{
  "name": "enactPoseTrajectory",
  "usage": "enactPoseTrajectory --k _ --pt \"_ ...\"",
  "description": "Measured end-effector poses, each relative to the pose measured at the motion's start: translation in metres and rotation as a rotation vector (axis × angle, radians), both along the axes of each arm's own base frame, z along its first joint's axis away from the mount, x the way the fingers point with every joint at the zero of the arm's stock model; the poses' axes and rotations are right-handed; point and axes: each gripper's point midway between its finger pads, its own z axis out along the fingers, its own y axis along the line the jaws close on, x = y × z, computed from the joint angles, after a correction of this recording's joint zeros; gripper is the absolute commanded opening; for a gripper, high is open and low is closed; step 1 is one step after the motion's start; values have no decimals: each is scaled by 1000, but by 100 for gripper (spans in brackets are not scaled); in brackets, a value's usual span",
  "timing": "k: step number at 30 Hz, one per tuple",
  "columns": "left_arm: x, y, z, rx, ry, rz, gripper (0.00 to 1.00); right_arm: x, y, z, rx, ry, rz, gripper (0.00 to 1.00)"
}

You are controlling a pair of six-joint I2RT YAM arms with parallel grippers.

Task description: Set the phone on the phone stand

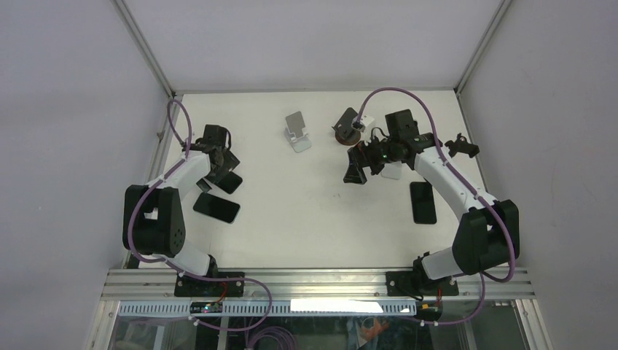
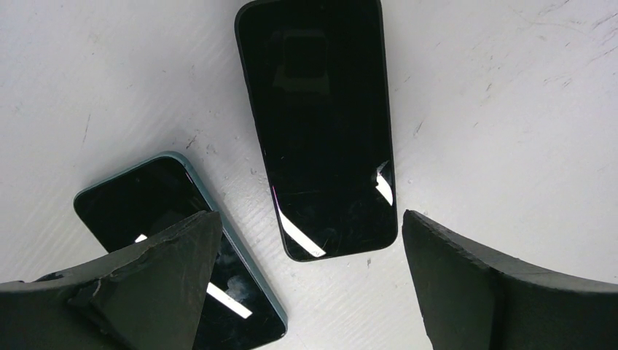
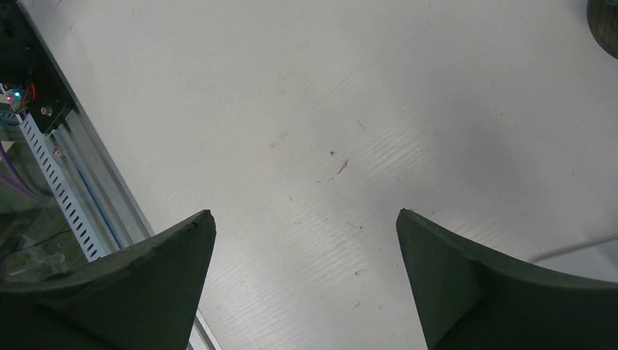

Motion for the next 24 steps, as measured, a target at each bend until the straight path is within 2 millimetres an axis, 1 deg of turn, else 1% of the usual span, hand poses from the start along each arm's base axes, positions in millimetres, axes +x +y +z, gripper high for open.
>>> enactPoseTrajectory --k 5,14,19,22,24 --pt "4 0 0 1 0 -3 99 0 0 -1 -1 3 0 99" --pt "4 1 -13 -11 42 3 99 0 0 -5 -5 14 1 99" --pt "5 0 -14 -17 46 0 99 -1 0 -5 -6 14 7 99" --pt "6 -1 -13 -18 42 -1 99 -4 -1 -2 -10 14 29 99" --pt "6 -1 -13 -18 43 -3 99 -5 -3 3 -12 0 54 99"
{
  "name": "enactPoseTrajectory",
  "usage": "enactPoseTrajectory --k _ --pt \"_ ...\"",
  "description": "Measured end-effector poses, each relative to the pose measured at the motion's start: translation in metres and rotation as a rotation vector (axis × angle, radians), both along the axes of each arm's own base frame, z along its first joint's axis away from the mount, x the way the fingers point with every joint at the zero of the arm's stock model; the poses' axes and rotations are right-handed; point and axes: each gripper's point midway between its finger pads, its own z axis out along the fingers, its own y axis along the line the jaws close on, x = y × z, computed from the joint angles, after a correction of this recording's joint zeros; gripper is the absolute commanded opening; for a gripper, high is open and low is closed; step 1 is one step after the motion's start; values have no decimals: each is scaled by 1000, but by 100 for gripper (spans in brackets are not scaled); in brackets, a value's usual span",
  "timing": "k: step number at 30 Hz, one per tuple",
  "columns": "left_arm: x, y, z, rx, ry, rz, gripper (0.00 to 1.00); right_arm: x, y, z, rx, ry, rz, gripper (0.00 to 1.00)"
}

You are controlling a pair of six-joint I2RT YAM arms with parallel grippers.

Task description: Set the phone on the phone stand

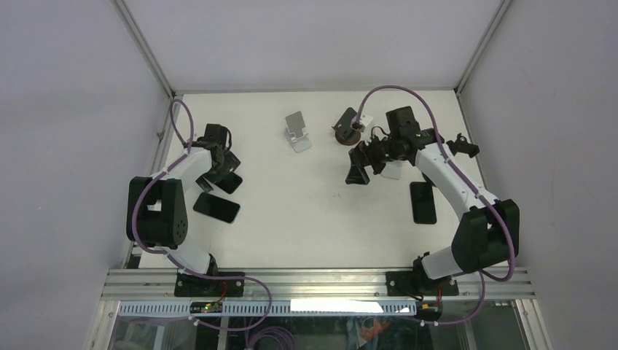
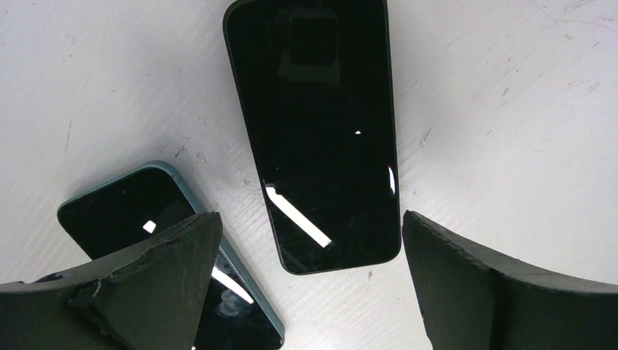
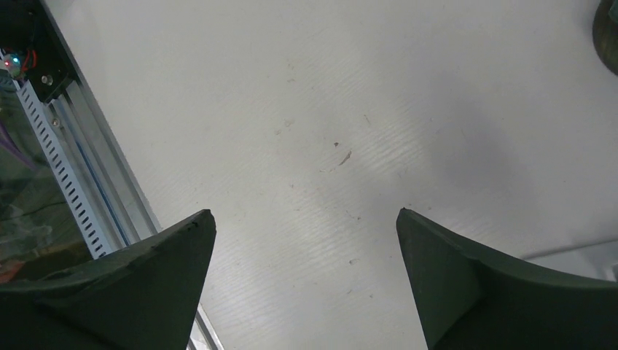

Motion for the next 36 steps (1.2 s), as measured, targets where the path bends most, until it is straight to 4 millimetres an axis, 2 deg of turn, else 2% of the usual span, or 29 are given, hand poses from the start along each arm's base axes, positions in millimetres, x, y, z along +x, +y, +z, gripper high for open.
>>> enactPoseTrajectory --k 3,9,12,18,26,30,36 --pt "0 0 2 2 -5 -5 99 -1 -5 10 -9 -48 42 99" --pt "1 -3 20 -18 -59 -15 99 -15 -16 39 -26 -114 166 99" --pt "2 -4 25 -28 -77 -17 99 -20 -17 45 -25 -125 202 99" --pt "-4 -6 21 -42 -68 -12 99 -27 -16 37 -15 -68 229 99" --pt "-6 -8 16 -51 -52 -15 99 -36 -11 13 27 26 225 99" --pt "-6 -8 5 -46 -23 -18 99 -43 -8 4 56 69 222 99" --pt "-7 -8 -20 -38 59 -21 99 -43 -5 5 78 72 219 99"
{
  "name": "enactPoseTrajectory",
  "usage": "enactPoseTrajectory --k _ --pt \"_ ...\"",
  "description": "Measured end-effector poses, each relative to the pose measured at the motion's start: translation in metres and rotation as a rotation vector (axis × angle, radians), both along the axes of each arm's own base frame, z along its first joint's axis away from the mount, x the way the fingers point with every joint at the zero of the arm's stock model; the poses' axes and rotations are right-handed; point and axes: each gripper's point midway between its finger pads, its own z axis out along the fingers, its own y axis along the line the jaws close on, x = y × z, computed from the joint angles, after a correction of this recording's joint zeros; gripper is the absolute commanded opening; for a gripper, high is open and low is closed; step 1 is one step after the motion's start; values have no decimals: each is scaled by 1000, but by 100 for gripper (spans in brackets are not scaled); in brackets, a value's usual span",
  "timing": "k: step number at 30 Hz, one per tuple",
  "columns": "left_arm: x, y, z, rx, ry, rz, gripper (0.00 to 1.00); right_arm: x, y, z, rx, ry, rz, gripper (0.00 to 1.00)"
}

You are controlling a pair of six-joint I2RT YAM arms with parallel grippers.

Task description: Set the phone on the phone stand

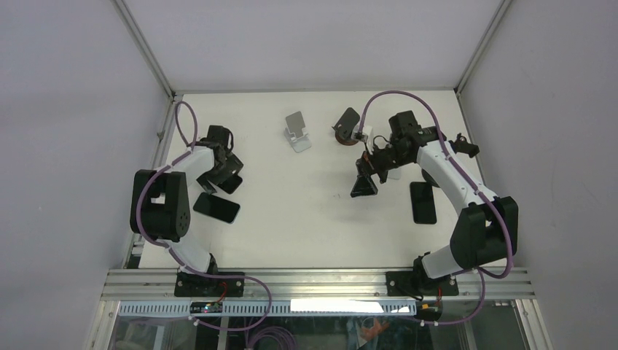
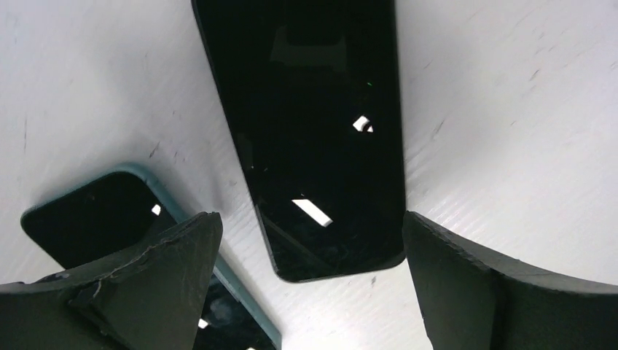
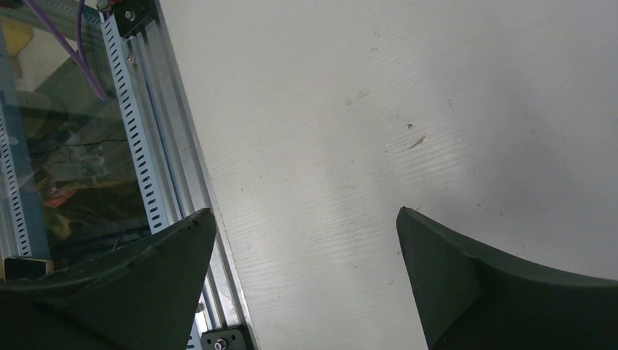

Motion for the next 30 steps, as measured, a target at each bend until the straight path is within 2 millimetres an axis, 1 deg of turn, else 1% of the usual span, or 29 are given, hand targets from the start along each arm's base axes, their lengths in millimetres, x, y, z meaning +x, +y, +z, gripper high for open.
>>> enactPoseTrajectory --k 3,5,8,14,17,22,23,28,30 --pt "12 0 1 6 -12 -7 99 0 1 1 8 -1 0 99" --pt "17 0 -1 9 -9 -10 99 1 1 1 9 -2 0 99" --pt "19 1 -7 17 9 -13 99 0 2 1 13 1 0 99" --pt "24 2 -7 27 7 -6 96 -1 2 0 13 8 0 99" --pt "25 3 -7 30 3 1 86 -1 2 0 14 9 0 99" --pt "25 4 -7 31 -3 12 78 -1 2 0 15 11 -1 99" --pt "25 4 -7 31 -3 14 74 -2 3 1 19 14 0 99" --pt "24 5 -8 36 -17 24 46 -3 5 0 33 41 0 99" --pt "24 4 -7 31 -28 21 41 -3 6 -2 32 59 -6 99"
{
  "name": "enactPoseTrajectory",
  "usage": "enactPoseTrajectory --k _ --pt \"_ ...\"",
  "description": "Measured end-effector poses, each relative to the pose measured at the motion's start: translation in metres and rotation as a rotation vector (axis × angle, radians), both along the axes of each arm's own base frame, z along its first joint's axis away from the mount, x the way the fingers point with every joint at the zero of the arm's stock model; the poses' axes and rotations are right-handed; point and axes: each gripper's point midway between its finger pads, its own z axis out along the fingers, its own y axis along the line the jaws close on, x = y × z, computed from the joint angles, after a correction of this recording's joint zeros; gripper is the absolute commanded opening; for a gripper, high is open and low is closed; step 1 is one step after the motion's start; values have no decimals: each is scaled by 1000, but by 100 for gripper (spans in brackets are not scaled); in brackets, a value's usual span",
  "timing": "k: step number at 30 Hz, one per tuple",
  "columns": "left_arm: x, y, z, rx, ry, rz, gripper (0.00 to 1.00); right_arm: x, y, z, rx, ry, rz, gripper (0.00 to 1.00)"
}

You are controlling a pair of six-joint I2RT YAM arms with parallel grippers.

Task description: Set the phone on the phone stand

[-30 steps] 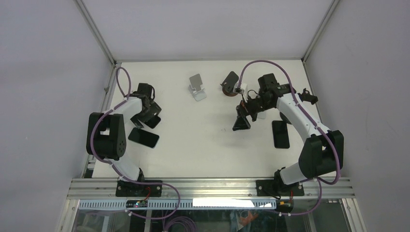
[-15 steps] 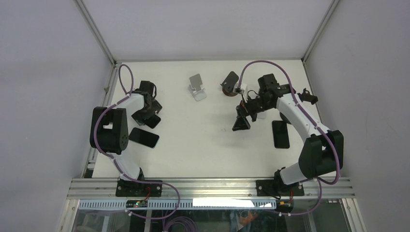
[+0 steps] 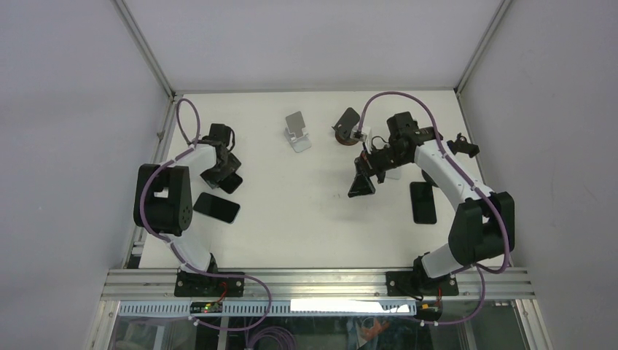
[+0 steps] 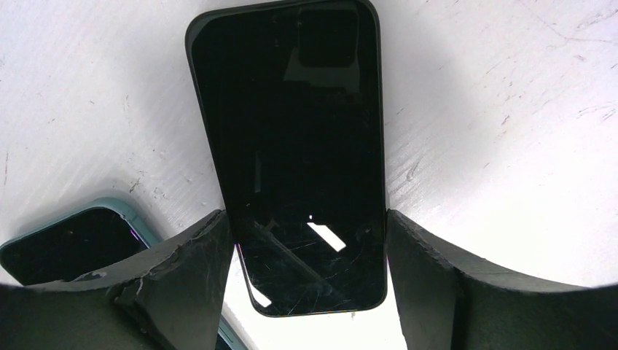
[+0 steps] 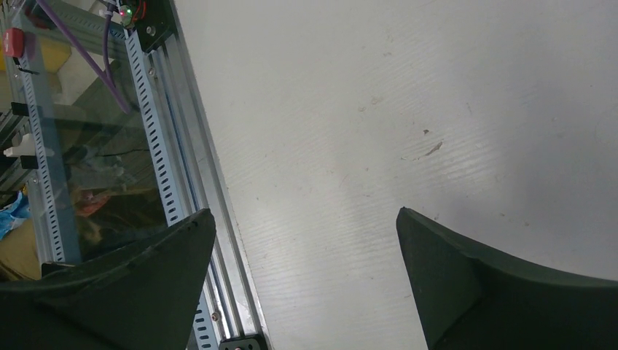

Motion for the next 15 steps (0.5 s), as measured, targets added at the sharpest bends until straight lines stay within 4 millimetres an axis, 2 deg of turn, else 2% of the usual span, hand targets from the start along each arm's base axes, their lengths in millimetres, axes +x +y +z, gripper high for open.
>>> enactPoseTrajectory --k 5,8,10,15 --pt "-1 -5 1 -22 -32 -21 32 3 10 -9 16 66 -58 99" --pt "-3 -17 3 -30 -45 -70 28 6 18 -16 29 117 -96 99" --pt "-5 -37 4 -40 -50 -127 27 9 24 -20 42 147 -121 99" --pt "-20 -113 6 -106 -65 -341 26 16 35 -29 90 220 -193 99"
